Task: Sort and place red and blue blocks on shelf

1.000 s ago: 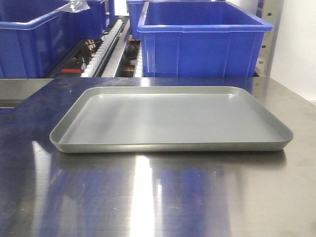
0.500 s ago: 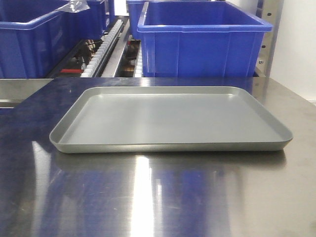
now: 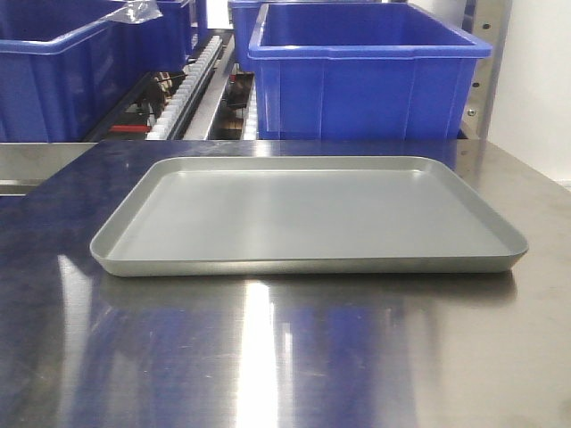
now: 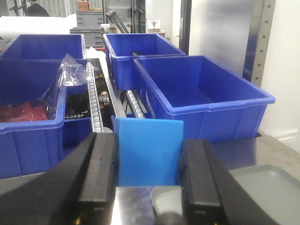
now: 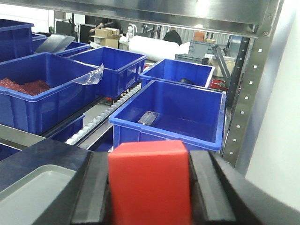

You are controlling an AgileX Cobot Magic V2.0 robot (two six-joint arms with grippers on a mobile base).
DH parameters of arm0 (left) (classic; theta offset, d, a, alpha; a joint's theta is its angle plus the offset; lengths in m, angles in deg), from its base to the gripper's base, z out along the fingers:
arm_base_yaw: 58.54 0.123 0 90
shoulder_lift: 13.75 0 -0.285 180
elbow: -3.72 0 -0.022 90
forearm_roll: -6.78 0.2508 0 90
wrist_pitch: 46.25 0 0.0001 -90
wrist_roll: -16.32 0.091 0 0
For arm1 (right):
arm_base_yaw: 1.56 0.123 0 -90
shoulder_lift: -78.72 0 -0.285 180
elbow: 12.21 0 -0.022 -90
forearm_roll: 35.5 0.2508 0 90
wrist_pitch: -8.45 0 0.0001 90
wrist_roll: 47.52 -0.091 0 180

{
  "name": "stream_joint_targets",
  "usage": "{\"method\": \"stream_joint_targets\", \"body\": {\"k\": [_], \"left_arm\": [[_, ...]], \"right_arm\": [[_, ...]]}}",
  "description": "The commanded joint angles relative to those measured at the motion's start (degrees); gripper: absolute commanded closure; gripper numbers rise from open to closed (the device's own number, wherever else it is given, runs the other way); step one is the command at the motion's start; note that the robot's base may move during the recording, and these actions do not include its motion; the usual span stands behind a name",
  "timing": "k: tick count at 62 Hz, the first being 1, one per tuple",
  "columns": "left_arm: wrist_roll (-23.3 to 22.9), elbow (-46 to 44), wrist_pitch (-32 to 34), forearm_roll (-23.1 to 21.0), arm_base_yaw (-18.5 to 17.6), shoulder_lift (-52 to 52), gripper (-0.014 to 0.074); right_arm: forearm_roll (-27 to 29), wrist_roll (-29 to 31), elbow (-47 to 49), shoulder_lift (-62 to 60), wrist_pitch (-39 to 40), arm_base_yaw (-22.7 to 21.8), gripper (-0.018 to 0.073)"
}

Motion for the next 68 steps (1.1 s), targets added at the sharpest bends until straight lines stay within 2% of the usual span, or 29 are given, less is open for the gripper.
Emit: {"method": "stream_joint_targets", "body": {"k": [1,10,20,31,42,56,68], "left_arm": [[-0.1,0.7,4.1,0.0,0.0,3.4,0.0512],[-0.1,3.1,0.4,0.0,0.0,8.7,0.0512],[-0.1,4.9,-5.9,0.0,0.0,11.6,0.0512],[-0.1,7.3,-6.2,0.2,0.0,13.0,0.0512],[-0.1,11.7,-5.1,0.2,0.0,13.0,0.0512],[-0.1,14.0,2.3,-1.3,0.0,13.0,0.0512],[-0.1,15.3,3.6,-0.9,0.0,13.0,0.0512]], "right_arm": [[-0.7,0.4,-0.4,-2.3,1.9,-0.1,0.0507],[-0.7,0.4,-2.4,-6.6,-4.0,-0.1,0.0507],[-0.7,0.3,-4.9,-9.5,-7.2,-0.1,0.0507],[-0.7,-0.1,-8.9,-10.7,-8.0,-0.1,0.0507],[-0.7,-0.3,-13.2,-10.7,-4.0,-0.1,0.0507],[-0.6,-0.4,-17.3,-10.7,5.2,-0.1,0.0507],[-0.3,-4.3,-20.5,-10.7,9.8,-0.1,0.0507]]}}
